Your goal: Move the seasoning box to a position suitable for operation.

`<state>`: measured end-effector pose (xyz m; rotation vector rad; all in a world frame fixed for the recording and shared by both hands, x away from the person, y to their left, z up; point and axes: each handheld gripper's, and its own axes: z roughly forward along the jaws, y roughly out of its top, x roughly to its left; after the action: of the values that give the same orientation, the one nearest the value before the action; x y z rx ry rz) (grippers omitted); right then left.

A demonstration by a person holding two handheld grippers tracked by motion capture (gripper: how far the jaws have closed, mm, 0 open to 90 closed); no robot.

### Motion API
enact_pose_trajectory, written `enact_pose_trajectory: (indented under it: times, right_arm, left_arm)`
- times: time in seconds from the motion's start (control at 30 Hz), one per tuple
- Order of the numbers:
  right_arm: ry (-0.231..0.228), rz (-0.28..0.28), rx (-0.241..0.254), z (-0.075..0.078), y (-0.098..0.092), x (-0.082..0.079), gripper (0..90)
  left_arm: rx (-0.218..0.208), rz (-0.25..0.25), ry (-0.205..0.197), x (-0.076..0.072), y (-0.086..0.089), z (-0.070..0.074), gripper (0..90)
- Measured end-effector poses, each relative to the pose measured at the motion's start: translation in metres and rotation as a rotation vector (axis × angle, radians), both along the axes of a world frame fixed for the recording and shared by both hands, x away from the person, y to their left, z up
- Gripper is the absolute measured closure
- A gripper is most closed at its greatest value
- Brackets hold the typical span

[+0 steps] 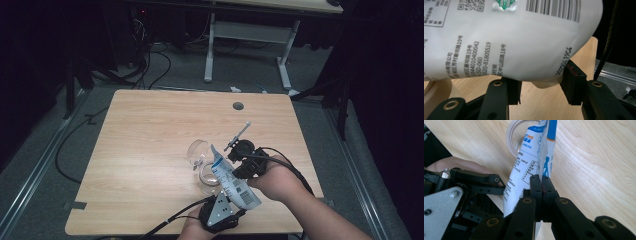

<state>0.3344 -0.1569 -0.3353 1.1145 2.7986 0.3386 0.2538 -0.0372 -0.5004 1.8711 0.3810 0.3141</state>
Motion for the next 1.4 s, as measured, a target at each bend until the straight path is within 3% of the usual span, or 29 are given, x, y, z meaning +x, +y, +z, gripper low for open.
enact_pose_trajectory:
  times: [0.33,0.73,1.4]
  right_arm:
    - [-0.006,0.021,0.006,0.003,0.006,0.001,90.0]
    - [0.004,-0.011,0.012,0.001,0.009,0.003,90.0]
    - [-0.024,0.012,0.005,0.005,0.009,0.003,90.0]
  left_arm:
    - [-0.037,0.011,0.02,0.0,0.009,0.0,57.7]
    - [0.003,0.057,-0.013,-0.005,0.003,0.003,59.2]
    - [-0.013,0.053,-0.023,-0.005,0.001,0.01,58.8]
